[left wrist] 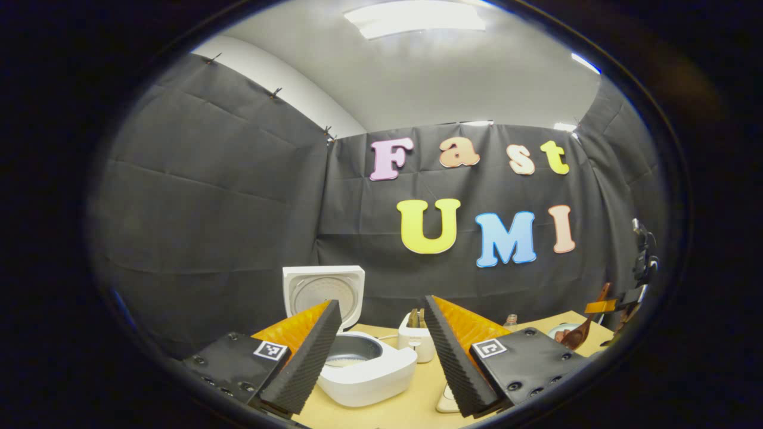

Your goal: Close the left gripper, press the button to open the rice cooker; take a wooden spoon from the chopstick holder with the right hand, scoop a spoonful of rice and pour it into the rice cooker, then put the wooden spoon back into the chopstick holder.

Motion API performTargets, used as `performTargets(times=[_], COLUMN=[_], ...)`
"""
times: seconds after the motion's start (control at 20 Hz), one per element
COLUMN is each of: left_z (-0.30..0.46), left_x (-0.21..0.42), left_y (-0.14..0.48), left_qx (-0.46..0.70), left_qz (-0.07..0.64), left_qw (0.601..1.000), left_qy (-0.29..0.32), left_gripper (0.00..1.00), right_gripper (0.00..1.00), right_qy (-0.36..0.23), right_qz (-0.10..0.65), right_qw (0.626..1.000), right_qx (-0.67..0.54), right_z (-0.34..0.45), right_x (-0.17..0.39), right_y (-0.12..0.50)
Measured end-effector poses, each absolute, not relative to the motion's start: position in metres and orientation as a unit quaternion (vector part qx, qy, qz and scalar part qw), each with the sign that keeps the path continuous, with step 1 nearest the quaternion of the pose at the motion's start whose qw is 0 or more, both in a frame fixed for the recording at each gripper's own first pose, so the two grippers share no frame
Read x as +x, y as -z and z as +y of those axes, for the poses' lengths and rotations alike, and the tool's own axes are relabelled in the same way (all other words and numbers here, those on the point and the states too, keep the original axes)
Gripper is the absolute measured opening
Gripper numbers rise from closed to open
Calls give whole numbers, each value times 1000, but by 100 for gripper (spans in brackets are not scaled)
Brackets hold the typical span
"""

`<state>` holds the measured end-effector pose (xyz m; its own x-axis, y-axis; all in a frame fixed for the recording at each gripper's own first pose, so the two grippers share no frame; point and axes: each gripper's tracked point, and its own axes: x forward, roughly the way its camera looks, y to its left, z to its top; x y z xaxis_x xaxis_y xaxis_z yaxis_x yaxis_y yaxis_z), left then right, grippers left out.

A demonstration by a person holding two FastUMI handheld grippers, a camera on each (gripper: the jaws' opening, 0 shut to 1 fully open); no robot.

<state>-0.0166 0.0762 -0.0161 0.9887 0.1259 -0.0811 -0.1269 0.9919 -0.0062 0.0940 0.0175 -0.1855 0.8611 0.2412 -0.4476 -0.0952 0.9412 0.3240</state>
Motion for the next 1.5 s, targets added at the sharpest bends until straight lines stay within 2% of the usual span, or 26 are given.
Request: performTargets(times=[0.1, 0.35, 0.4, 0.45, 0.55, 0.9, 1.0, 1.1, 1.15, 1.2, 1.5], left_z=[75, 79, 83, 84, 85, 93, 97, 97, 98, 99, 122], left_x=[-19, -31, -32, -34, -35, -34, -31, -26, -23, -20, 20], left_y=[9, 5, 5, 7, 6, 11, 16, 22, 24, 26, 32], left_qx=[3, 16, 21, 25, 25, 28, 30, 27, 24, 22, 25], left_qz=[37, 36, 38, 42, 44, 47, 52, 60, 63, 65, 68], left_qw=[997, 996, 996, 995, 995, 993, 992, 991, 991, 991, 989], left_qy=[-65, -78, -84, -87, -91, -106, -114, -116, -116, -117, -130], left_gripper=[99, 96, 99, 94, 99, 99, 97, 99, 98, 97, 99], right_gripper=[12, 12, 12, 12, 12, 14, 22, 58, 92, 98, 98], right_qy=[-80, -65, -63, -62, -61, -50, -42, -29, -16, 0, 37], right_qz=[259, 294, 301, 308, 320, 354, 339, 325, 317, 307, 237], right_qw=[952, 945, 943, 941, 936, 922, 931, 940, 945, 950, 970], right_qx=[139, 128, 128, 128, 132, 150, 125, 94, 79, 63, 34], right_z=[9, -6, -6, -6, -4, -4, -13, -26, -36, -45, -71], right_x=[91, 80, 77, 76, 72, 56, 56, 59, 56, 57, 44], right_y=[202, 243, 251, 258, 268, 293, 284, 273, 264, 257, 185])
